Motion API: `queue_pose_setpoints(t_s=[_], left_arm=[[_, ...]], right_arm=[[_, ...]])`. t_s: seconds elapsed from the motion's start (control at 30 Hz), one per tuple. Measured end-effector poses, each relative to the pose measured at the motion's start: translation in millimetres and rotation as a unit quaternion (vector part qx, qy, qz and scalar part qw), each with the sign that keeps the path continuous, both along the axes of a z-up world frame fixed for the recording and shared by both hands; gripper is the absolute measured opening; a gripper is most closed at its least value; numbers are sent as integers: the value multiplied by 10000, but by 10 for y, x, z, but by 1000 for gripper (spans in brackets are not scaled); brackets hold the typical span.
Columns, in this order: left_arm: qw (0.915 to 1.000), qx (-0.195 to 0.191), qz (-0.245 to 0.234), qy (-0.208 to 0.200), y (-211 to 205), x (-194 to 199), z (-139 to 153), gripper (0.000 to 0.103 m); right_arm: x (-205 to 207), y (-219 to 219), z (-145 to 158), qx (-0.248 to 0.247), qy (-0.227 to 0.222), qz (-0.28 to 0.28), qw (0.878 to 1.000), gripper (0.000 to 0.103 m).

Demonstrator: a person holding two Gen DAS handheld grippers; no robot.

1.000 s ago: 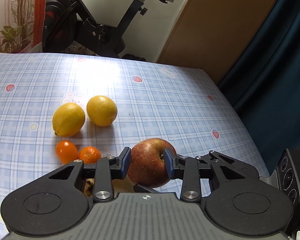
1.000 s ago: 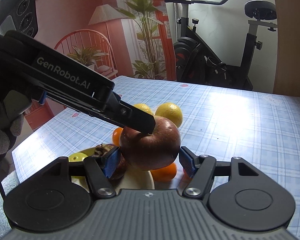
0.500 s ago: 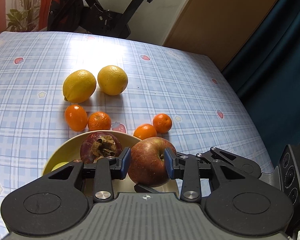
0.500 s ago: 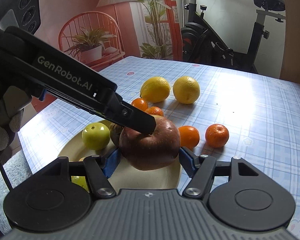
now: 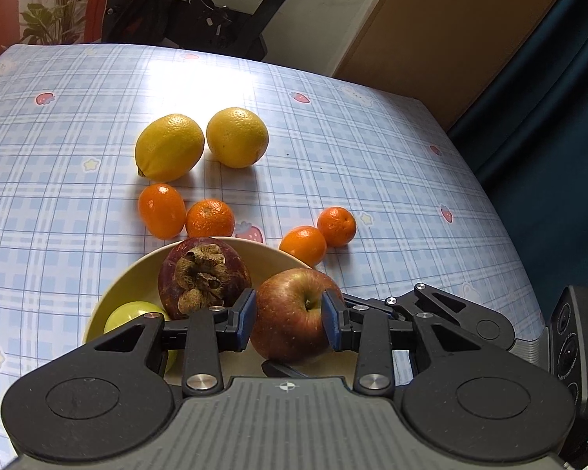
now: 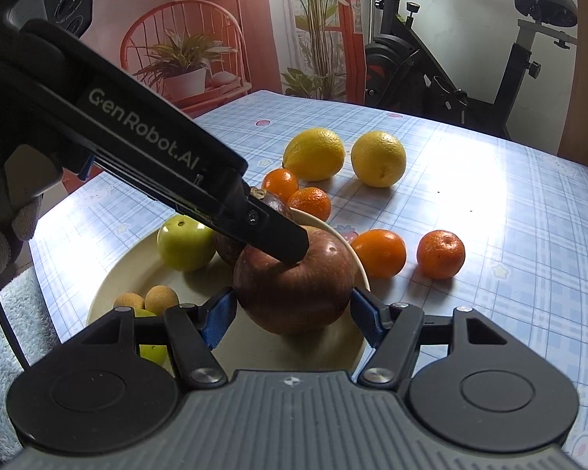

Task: Organize fruits
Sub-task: 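Carry the red apple onto the cream plate and open both grippers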

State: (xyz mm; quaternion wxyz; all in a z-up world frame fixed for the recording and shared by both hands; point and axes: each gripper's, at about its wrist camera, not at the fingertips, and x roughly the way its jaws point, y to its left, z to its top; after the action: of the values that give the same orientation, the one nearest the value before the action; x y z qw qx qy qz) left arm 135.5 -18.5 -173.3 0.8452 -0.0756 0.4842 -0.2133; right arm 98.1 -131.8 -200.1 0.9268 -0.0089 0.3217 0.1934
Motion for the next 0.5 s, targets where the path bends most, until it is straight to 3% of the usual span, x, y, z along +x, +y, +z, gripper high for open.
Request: queue_pose_setpoints(t_s=[0.5], left_arm=[[9985, -45, 306, -460, 100, -74, 210, 37]], right_arm=[[-62, -23, 74, 23, -96, -168, 9998, 67]])
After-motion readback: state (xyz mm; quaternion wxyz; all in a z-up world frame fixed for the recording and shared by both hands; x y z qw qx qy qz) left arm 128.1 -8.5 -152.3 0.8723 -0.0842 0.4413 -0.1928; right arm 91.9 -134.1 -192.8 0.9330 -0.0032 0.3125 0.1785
